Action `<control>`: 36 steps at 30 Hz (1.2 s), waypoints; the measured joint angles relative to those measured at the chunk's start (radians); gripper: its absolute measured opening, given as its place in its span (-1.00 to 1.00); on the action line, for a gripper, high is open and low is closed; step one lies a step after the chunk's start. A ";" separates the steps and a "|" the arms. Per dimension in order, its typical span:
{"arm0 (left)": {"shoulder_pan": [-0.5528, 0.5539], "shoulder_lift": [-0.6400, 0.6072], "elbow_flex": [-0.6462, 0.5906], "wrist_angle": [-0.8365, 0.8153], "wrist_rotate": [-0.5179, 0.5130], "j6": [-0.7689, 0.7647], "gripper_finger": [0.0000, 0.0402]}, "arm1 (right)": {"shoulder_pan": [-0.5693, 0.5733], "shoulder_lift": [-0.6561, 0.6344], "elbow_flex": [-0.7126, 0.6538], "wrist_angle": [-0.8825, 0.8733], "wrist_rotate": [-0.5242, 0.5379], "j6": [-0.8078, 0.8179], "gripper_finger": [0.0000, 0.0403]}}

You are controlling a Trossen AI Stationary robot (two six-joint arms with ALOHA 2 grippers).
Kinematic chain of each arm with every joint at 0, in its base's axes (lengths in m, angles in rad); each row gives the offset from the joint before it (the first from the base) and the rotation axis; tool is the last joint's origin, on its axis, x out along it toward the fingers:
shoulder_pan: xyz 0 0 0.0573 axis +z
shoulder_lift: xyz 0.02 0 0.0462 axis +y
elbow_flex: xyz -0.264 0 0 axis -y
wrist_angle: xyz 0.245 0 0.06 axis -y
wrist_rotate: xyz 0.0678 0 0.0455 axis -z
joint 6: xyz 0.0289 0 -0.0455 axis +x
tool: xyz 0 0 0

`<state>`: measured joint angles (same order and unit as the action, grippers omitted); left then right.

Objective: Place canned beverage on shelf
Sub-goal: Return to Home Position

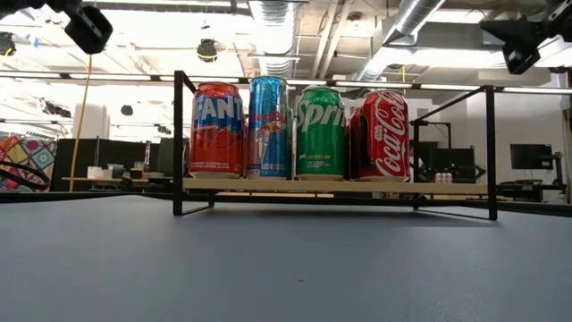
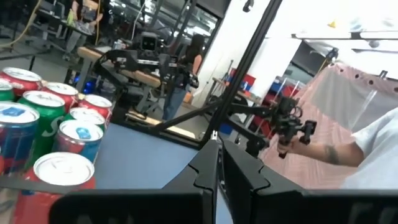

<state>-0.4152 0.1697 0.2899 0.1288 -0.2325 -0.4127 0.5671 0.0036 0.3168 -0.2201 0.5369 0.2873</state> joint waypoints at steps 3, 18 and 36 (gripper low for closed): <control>0.000 -0.003 0.000 -0.024 0.000 0.014 -0.96 | 0.000 0.000 -0.025 0.030 -0.094 -0.051 0.40; -0.001 0.020 -0.001 -0.132 0.024 0.119 -0.96 | -0.007 0.001 -0.308 0.432 -0.143 -0.077 0.40; -0.002 -0.144 -0.007 -0.021 -0.030 0.245 -0.96 | -0.007 0.000 -0.308 0.462 -0.144 -0.113 0.40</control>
<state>-0.4174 0.0252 0.2826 0.1080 -0.2620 -0.1680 0.5603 0.0032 0.0090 0.2420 0.3931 0.1742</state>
